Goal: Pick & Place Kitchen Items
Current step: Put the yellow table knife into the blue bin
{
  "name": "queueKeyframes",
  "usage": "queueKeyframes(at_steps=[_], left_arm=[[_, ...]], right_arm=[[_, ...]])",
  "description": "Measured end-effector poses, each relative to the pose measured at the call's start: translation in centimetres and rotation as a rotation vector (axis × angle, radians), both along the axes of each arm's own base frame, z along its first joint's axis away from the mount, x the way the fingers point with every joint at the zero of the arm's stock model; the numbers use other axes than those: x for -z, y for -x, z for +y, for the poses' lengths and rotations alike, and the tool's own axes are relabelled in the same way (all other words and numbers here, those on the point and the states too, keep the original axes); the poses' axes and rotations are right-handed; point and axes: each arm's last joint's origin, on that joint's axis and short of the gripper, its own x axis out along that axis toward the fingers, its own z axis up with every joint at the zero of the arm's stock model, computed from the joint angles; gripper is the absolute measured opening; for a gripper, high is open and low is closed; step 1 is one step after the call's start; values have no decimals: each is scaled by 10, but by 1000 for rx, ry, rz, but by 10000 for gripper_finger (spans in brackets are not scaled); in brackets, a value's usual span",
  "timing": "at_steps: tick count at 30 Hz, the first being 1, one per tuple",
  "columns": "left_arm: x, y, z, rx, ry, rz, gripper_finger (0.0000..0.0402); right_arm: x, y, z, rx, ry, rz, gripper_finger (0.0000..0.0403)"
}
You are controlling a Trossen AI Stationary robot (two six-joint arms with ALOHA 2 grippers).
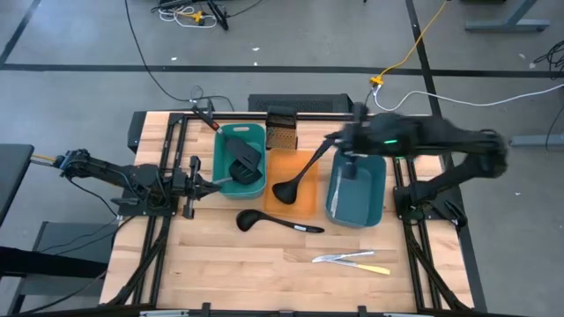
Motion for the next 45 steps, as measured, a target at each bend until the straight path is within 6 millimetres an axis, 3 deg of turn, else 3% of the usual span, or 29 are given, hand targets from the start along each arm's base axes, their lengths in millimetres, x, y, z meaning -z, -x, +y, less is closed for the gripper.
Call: queueKeyframes(at_steps=[3, 7, 11, 16, 20, 28, 34, 39, 45], left_arm=[[0, 0, 0, -1, 0, 0, 12], [0, 0, 0, 0, 1, 1, 12], [0, 0, 0, 0, 8, 1, 12], [0, 0, 0, 0, 9, 1, 12], [0, 0, 0, 0, 9, 1, 12], [0, 0, 0, 0, 10, 0, 12], [0, 0, 0, 0, 10, 1, 12], [0, 0, 0, 0, 9, 1, 12], [1, 0, 0, -1, 4, 7, 12]], right_arm=[[-9, 33, 5, -78, -70, -167, 9], [2, 63, 6, -157, -195, -343, 14], [31, 81, 7, -215, -247, -478, 6], [83, 99, 11, -222, -272, -596, 4], [121, 106, 12, -260, -308, -709, 4], [175, 120, 10, -243, -317, -811, 2], [188, 124, 10, -268, -321, -871, 1], [211, 120, 12, -312, -344, -832, 6], [239, 123, 12, -315, -358, -914, 4]])
